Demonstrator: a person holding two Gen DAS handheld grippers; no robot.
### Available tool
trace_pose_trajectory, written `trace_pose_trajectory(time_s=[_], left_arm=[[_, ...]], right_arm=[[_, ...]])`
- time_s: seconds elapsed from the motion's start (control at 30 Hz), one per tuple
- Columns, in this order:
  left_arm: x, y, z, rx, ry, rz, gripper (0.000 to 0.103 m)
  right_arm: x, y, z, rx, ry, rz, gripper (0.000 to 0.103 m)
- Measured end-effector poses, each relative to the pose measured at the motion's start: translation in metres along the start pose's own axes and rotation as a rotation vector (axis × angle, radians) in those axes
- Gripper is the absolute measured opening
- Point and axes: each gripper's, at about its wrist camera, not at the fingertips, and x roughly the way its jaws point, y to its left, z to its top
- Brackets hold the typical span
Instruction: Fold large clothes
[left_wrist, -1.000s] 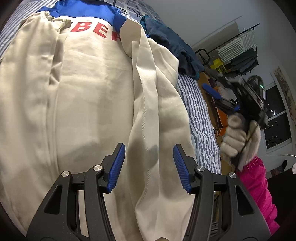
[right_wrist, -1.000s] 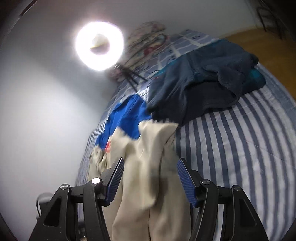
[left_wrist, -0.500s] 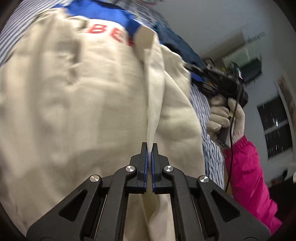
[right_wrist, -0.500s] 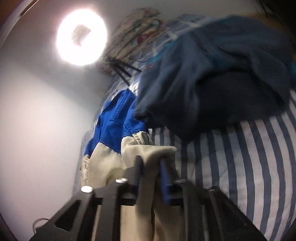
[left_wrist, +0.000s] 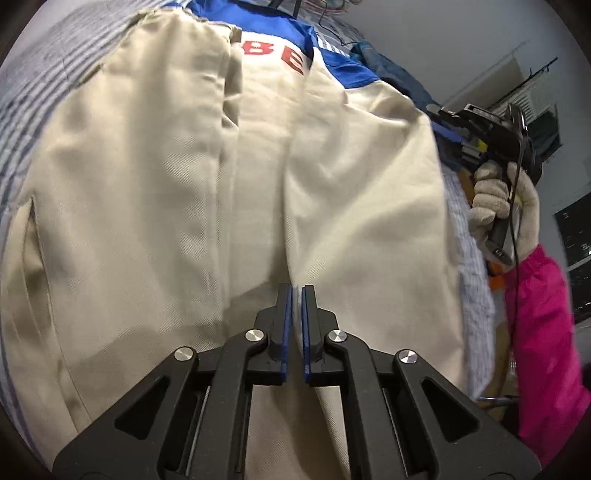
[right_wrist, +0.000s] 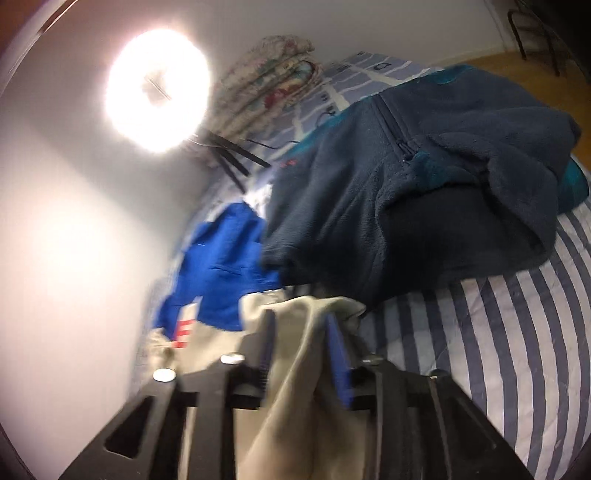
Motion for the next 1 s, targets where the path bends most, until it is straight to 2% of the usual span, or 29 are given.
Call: trace_pose_trajectory(time_s=[0.03,0.1,0.23,0.37,0.5,0.6,0.67,0.73,0.8,0.87,0.93,0.97,1.0], left_arm=[[-0.003,0.002,0.000,-0.020,0.005,-0.024,0.023],[-0.008,0.002,-0.001,-0.043,-0.003,-0.054,0.034],[-0.020,-0.006,-0.012,-0.021,-0.023,-0.048,0.034],[-0.044,-0.025,-0.030,0.050,-0.054,-0.053,0.034],[-0.067,-0.071,-0.065,0.234,-0.055,-0.058,0.034],[-0.067,-0.105,-0.095,0.346,-0.011,-0.088,0.049],[-0.058,-0.131,-0.117,0.429,0.030,-0.113,0.055],[-0.048,-0.151,-0.133,0.519,0.046,-0.090,0.058],[-0.030,-0.174,-0.149,0.633,0.065,-0.037,0.069],[-0.010,-0.188,-0.160,0.725,0.066,0.040,0.069],[0.004,-0.192,-0.165,0.771,0.060,0.101,0.069],[0.007,-0.189,-0.168,0.783,0.061,0.114,0.063],[0.013,-0.187,-0.168,0.781,0.062,0.122,0.036]], right_arm=[[0.001,0.003,-0.003,-0.012,0.021,0.008,0.042],[0.002,0.003,-0.015,-0.035,0.083,0.032,0.042],[0.001,0.003,-0.046,-0.065,0.185,0.049,0.042],[-0.012,0.004,-0.070,-0.096,0.227,0.037,0.042],[-0.045,0.008,-0.079,-0.115,0.204,0.016,0.042],[-0.077,0.007,-0.083,-0.107,0.169,0.011,0.042],[-0.096,0.004,-0.086,-0.102,0.150,0.005,0.043],[-0.114,0.002,-0.090,-0.098,0.127,-0.006,0.043],[-0.130,-0.005,-0.095,-0.074,0.107,-0.003,0.044],[-0.137,-0.012,-0.097,-0.049,0.092,0.001,0.044],[-0.143,-0.016,-0.098,-0.036,0.084,0.006,0.044],[-0.145,-0.018,-0.097,-0.032,0.080,0.011,0.044],[-0.146,-0.018,-0.097,-0.031,0.078,0.018,0.044]])
